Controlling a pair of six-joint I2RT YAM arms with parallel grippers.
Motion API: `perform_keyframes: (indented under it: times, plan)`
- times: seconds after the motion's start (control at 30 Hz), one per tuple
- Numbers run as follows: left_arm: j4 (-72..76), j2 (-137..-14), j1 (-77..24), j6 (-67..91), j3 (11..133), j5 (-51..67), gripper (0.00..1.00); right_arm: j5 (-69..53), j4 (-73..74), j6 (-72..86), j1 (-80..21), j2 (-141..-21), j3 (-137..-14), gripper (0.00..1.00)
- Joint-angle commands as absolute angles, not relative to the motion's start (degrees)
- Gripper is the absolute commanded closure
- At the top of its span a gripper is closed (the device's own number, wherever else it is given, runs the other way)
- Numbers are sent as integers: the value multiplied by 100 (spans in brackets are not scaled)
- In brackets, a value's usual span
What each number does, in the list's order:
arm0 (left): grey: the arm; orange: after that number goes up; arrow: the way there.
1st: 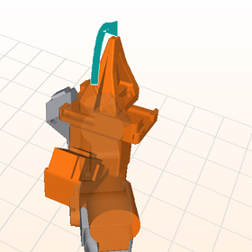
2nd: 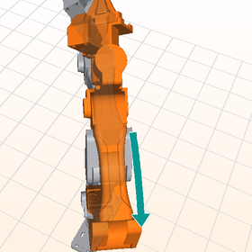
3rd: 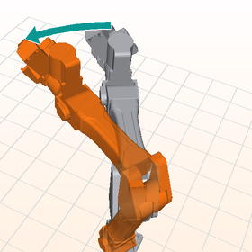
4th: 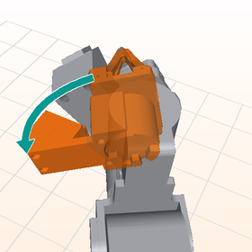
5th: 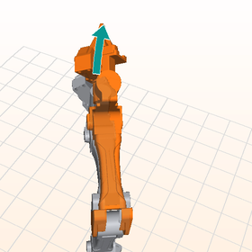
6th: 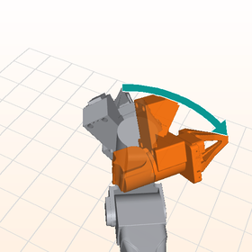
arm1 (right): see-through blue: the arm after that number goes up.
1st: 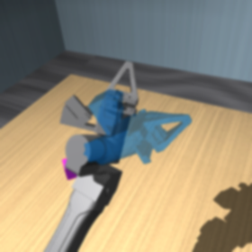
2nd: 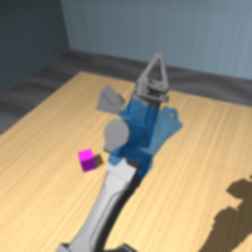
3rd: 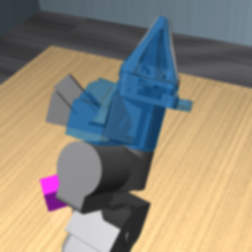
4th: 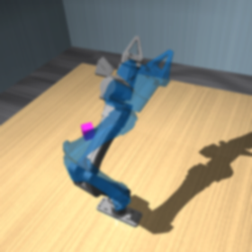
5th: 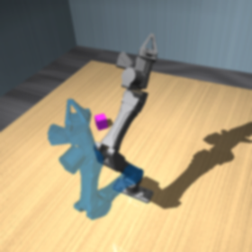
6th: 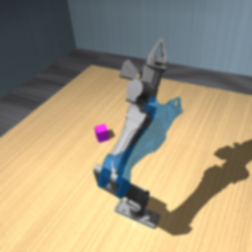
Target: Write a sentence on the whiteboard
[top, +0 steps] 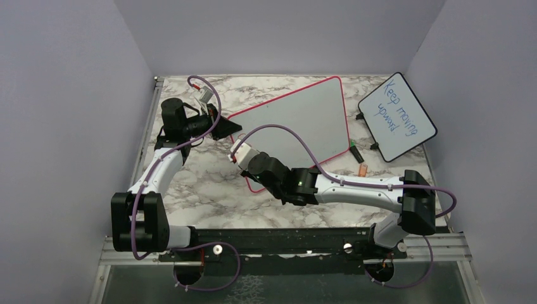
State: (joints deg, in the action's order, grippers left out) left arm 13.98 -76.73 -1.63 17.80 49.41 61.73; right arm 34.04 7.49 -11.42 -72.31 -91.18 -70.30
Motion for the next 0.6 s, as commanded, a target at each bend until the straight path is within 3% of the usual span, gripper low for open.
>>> perform_keyframes:
  times: [0.0,0.57]
  plan:
    - [1072,-7752,-278,1191,4878,5845,100,3227,497,-1063,-7242,-9149,-7187,99]
    - [1072,-7734,-281,1189,4869,5819,100,3132,47,-997,-7243,-8860,-6942,99]
